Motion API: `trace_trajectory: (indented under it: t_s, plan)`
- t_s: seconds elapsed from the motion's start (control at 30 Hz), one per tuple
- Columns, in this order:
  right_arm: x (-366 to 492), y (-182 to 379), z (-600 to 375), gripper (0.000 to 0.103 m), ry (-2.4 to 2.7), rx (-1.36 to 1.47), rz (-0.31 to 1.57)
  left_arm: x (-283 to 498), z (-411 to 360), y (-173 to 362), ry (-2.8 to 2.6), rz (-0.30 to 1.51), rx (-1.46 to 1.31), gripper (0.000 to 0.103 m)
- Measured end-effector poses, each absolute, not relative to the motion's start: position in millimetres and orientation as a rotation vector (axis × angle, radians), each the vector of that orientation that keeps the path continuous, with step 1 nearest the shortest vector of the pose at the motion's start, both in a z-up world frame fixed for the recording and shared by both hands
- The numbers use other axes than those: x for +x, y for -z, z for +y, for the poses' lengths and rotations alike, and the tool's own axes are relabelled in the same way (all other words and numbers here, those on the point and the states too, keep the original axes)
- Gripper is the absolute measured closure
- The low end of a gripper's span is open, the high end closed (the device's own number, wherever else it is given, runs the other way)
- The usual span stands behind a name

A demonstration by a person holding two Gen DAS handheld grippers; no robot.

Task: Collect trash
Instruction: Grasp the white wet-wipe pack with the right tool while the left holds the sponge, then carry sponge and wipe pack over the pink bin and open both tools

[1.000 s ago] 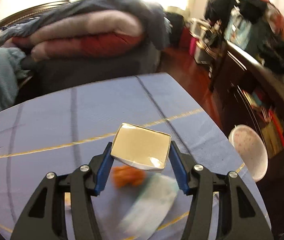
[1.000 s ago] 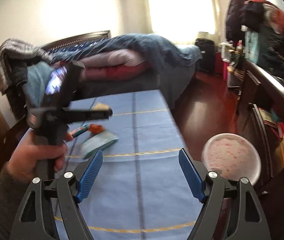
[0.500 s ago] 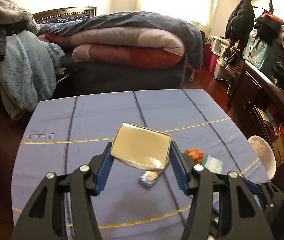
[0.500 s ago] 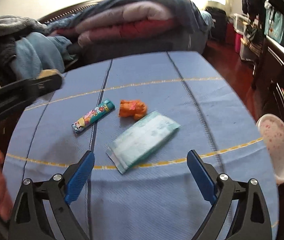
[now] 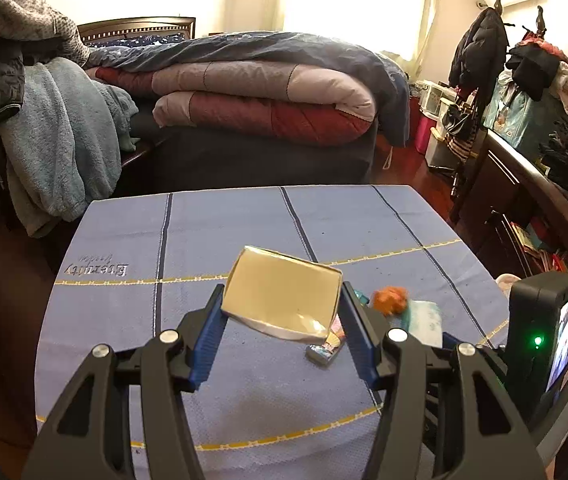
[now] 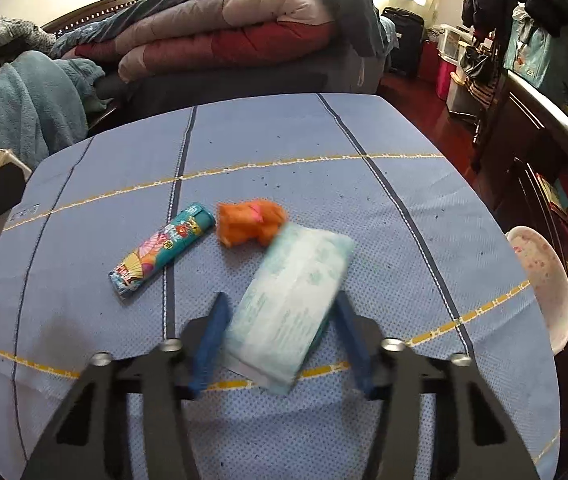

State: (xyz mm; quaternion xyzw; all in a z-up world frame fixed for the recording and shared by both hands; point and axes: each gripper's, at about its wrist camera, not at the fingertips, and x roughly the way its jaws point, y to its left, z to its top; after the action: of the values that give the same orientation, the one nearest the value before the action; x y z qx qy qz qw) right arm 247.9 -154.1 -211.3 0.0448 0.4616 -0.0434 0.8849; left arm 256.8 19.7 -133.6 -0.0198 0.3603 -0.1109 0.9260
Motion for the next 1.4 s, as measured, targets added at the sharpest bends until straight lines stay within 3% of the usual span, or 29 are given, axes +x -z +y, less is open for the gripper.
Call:
trace_trajectory:
  t_s: [0.1,0.5,1.4]
  plan:
    - [249,211,-156,0.061,0.062,0.100,0.959,255,15,131,0.241,0.733,-0.041,0.047]
    - [207,175,-196,0.061,-0.029,0.123,0.849,242,-34,116,0.306,0.705,-0.020,0.047]
    - [153,159,-367,0.061,0.142,0.248,0.730,224,-224,103,0.525,0.675,0.123,0.047]
